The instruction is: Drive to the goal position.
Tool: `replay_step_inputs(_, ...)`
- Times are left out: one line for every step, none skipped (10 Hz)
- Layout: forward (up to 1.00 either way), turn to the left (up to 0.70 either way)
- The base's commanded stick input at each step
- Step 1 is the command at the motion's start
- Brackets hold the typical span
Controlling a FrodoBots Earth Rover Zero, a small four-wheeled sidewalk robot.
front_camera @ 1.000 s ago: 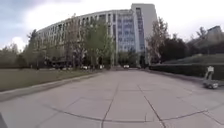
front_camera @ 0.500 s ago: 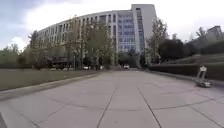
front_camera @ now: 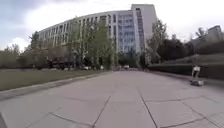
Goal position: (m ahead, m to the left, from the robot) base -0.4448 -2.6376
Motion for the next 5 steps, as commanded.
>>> replay_step_inputs(-0.70, 0.00)
replay_step_inputs(-0.70, 0.00)
replay_step_inputs(-0.70, 0.00)
replay_step_inputs(-0.70, 0.00)
replay_step_inputs(-0.70, 0.00)
